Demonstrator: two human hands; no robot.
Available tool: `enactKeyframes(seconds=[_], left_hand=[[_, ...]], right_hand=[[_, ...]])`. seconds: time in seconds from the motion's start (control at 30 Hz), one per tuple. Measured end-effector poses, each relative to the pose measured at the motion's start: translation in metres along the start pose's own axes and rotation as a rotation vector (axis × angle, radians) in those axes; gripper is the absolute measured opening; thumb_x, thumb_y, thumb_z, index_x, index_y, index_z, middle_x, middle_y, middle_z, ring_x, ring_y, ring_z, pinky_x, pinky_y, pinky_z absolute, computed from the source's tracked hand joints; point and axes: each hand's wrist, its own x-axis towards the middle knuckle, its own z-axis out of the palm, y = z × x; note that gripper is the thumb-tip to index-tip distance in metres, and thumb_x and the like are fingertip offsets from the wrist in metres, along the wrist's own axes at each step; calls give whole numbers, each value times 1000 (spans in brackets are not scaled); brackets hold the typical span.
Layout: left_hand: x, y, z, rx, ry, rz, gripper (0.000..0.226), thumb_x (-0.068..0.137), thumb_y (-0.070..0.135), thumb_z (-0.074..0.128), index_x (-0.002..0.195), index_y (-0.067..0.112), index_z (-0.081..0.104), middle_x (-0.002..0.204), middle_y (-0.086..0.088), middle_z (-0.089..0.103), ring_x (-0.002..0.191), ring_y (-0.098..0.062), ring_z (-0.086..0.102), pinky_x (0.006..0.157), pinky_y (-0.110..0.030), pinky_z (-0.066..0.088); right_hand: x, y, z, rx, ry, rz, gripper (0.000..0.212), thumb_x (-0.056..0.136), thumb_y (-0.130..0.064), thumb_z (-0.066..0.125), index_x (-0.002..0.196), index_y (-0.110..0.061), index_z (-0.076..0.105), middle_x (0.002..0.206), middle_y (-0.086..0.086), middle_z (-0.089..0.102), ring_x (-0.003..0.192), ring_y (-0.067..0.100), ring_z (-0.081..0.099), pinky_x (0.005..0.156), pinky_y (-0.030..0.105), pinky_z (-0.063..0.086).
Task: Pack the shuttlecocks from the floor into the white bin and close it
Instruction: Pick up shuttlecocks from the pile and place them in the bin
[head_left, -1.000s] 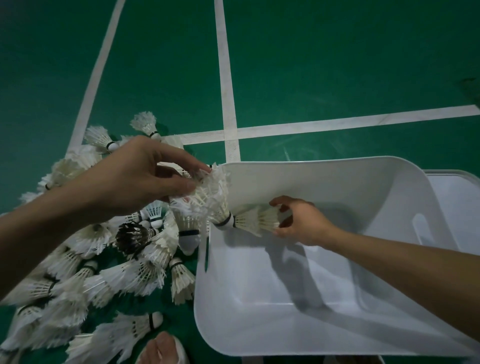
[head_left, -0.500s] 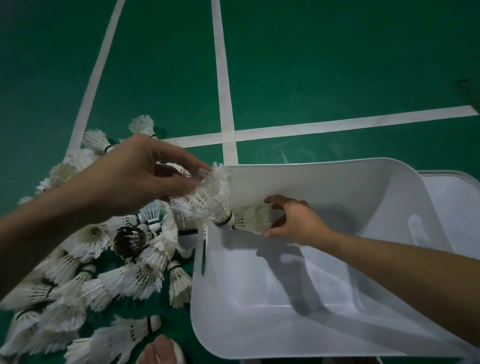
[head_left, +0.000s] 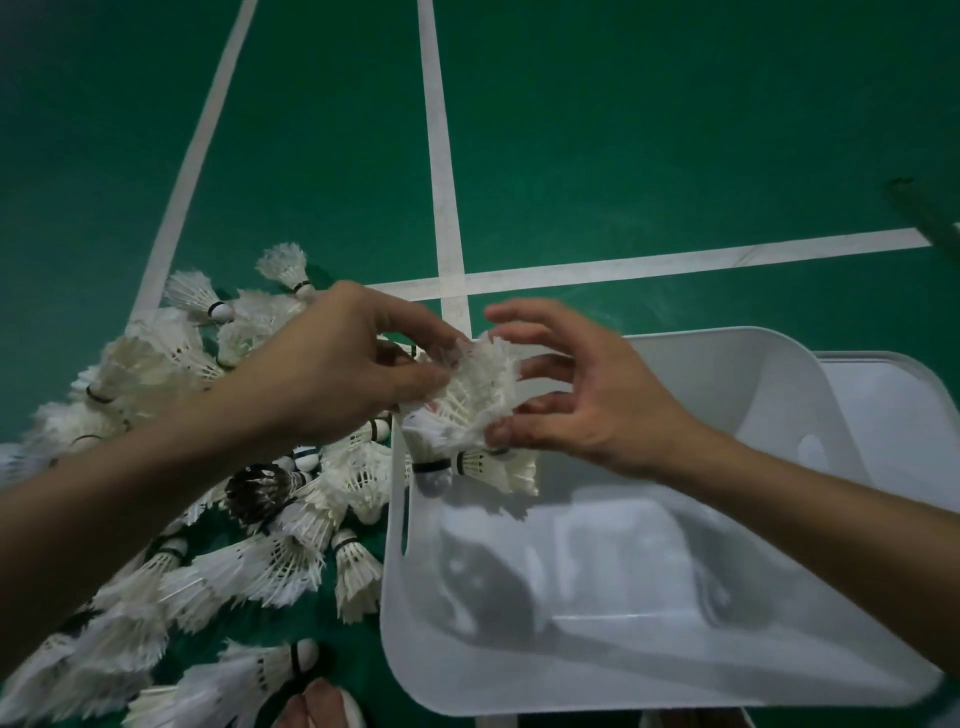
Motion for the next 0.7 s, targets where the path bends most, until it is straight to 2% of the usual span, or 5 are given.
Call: enactKeyframes(seconds=[0.1,0.23,0.37,0.6,0.7], left_hand=[[0,-6,4,29,26,-20,19,80,13,72,81,32,72,80,16,72,72,-19,70,73,-51,57],[0,-13,5,1,11,-39,14,80,17,72,83,31,73,83,9,73,75,-28,70,73,-57,56],[1,-15,4,-86,-9,-34,30,78,17,71,102,33,67,90,12,72,75,-10,71,65,-22,58],[-3,-22,-3,79,-24,-51,45,74,19,76,111,41,63,95,20,68,82,3,66,73,-22,56],[-4,-23,0,205,-19,-23,45,77,23,75,116,41,62,92,22,65,81,5,64,74,-16,53]], right_hand=[[1,-2,12,-42,-80,-38,77,58,-21,89,122,-36,51,114,-4,59,91,16,68,79,35,59],[3,-1,17,-120,-57,-95,72,64,-13,87,122,-30,49,107,-2,64,88,18,68,77,37,59],[4,2,11,-137,5,-77,67,65,-11,86,120,-29,51,108,-3,64,88,14,69,75,38,60],[-12,22,-13,-229,143,-82,83,67,-8,84,127,-44,40,93,4,65,81,17,66,75,30,58],[-22,44,-27,-332,129,-22,84,69,-9,83,126,-53,41,97,-1,63,77,25,64,74,37,58]])
